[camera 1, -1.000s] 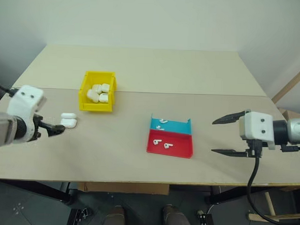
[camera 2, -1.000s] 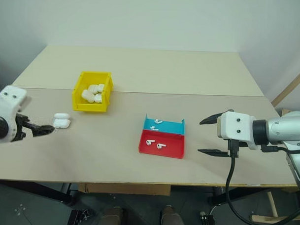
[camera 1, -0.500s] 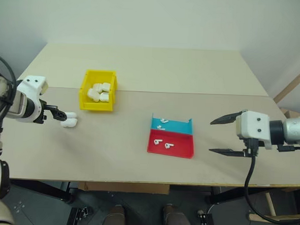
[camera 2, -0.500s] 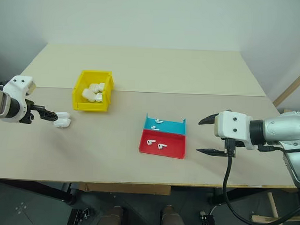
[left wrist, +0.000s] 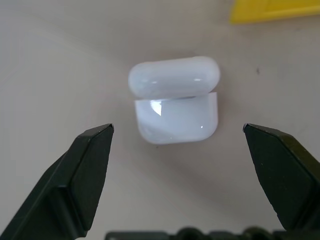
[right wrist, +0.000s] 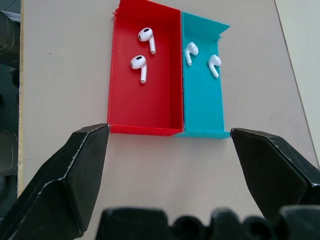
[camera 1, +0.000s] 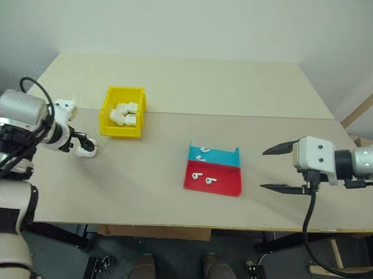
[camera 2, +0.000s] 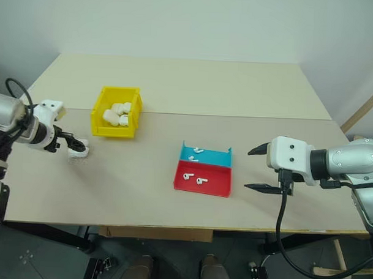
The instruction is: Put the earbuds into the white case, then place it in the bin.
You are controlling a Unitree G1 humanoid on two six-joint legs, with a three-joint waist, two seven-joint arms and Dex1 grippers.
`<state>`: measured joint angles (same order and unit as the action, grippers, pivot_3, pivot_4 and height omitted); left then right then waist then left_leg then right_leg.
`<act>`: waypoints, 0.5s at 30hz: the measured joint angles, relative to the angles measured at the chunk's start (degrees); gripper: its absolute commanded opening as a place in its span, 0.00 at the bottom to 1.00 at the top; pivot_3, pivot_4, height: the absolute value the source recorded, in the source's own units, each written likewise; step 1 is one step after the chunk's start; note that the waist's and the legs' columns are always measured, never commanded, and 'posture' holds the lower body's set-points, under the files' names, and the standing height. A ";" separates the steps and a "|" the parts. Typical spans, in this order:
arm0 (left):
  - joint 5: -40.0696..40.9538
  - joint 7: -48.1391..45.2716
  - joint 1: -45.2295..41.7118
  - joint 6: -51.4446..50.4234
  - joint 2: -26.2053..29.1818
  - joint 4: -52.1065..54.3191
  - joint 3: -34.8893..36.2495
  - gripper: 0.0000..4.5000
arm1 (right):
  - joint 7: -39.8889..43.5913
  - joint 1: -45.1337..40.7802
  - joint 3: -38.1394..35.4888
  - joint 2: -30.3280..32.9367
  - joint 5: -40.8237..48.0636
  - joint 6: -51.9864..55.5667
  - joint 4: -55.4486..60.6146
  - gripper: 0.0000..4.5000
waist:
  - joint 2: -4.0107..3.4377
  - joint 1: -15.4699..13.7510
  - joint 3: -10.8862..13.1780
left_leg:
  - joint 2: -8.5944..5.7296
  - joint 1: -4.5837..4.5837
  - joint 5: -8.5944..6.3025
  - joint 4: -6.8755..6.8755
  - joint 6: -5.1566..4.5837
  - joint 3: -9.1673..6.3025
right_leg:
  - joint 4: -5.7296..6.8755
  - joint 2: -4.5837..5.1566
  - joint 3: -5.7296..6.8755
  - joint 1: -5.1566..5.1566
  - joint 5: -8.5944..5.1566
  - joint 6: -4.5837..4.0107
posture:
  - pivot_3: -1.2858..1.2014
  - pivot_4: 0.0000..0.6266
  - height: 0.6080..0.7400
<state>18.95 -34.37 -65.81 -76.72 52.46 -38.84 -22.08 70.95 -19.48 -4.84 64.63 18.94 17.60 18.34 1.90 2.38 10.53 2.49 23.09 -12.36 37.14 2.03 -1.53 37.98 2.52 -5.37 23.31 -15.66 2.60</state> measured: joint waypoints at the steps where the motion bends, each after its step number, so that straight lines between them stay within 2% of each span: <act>1: -0.59 -0.53 -0.34 0.78 -0.33 -0.68 -0.42 1.00 | -0.08 0.15 -0.04 0.02 0.03 0.18 0.32 1.00 | 0.00 0.00 0.00 | 0.00 0.04 0.00 0.01 0.00 -0.01 | 0.00 0.00 0.00 0.03 0.00 0.00 | 0.52 0.24 1.00; 15: -4.22 -2.65 -2.93 2.96 -2.11 -7.67 -1.14 1.00 | -1.24 3.87 -1.52 0.79 0.27 2.54 2.52 1.00 | 0.00 0.06 0.00 | -0.01 0.12 0.00 0.11 -0.01 -0.05 | 0.06 0.00 0.02 0.09 0.01 0.03 | 0.52 0.24 1.00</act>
<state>14.73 -37.03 -68.74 -73.75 50.35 -46.52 -23.23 69.71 -15.61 -6.36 65.43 19.21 20.15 20.86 1.90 2.43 10.53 2.48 23.21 -12.36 37.26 2.02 -1.58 38.04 2.52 -5.35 23.40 -15.65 2.63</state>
